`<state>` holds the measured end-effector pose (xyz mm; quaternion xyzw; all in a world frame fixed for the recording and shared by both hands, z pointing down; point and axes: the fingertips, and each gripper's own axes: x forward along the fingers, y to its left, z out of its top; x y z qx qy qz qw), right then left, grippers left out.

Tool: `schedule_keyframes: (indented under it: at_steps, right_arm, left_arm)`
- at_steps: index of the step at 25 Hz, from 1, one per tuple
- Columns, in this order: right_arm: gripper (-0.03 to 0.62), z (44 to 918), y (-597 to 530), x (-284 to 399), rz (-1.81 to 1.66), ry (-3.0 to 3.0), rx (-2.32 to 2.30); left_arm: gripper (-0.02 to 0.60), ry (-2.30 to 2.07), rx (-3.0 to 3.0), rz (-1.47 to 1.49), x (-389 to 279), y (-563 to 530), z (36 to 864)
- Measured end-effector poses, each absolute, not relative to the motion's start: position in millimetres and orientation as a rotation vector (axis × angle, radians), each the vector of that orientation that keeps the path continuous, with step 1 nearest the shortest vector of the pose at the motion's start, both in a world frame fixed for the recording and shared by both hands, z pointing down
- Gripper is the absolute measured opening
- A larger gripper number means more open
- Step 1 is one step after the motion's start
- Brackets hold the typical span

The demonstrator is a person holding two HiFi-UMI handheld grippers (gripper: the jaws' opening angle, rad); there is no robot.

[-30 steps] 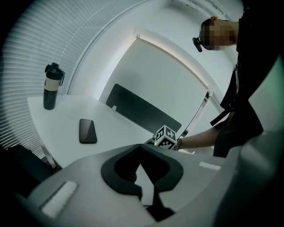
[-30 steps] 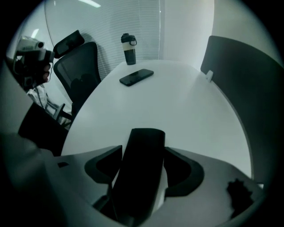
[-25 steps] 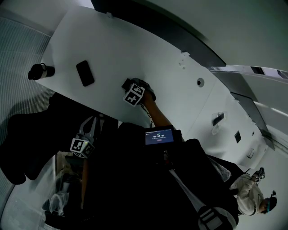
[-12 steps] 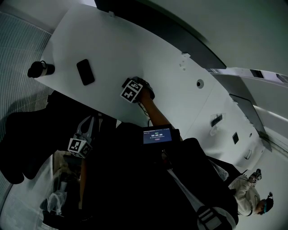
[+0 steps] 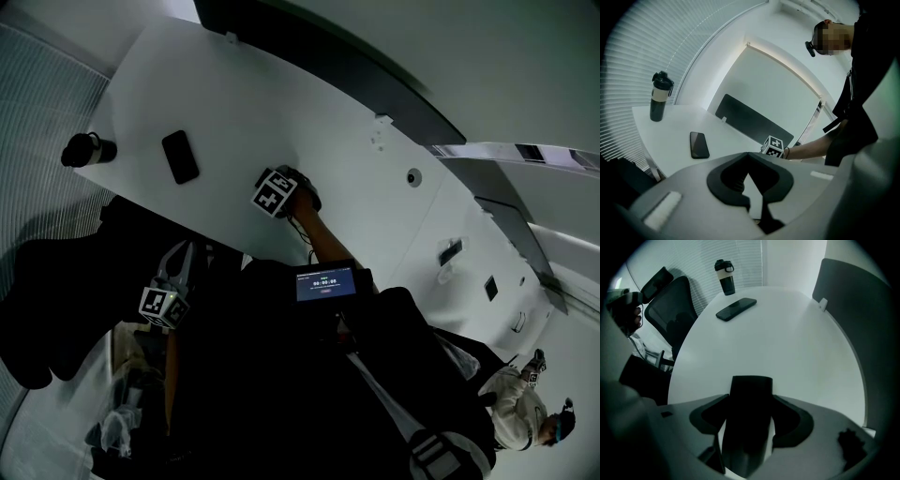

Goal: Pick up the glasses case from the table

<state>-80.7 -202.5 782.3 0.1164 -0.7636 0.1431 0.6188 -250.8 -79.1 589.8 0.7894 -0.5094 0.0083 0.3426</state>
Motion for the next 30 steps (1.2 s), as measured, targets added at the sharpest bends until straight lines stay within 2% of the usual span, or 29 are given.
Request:
schedule_keyframes:
  at_steps: [7, 17, 23, 28, 30]
  right_arm:
    - [0.298, 784, -197, -77, 0.464, -1.711, 0.314]
    - [0.296, 774, -189, -76, 1.019, -1.741, 0.465]
    - [0.296, 752, -187, -82, 1.552, -1.818, 0.556]
    - [0.296, 691, -216, -92, 2.369, -1.962, 0.605]
    - [0.296, 669, -230, -84, 2.578, -2.013, 0.651]
  left_arm:
    - [0.003, -1.316, 2.111, 0.047, -254, -76, 586]
    - [0.003, -1.346, 2.094, 0.005, -268, -79, 575]
    - [0.003, -1.313, 2.119, 0.015, -265, -78, 580]
    - [0.003, -1.282, 2.123, 0.000, -259, -83, 577]
    - [0.003, -1.269, 2.119, 0.000, -256, -84, 578]
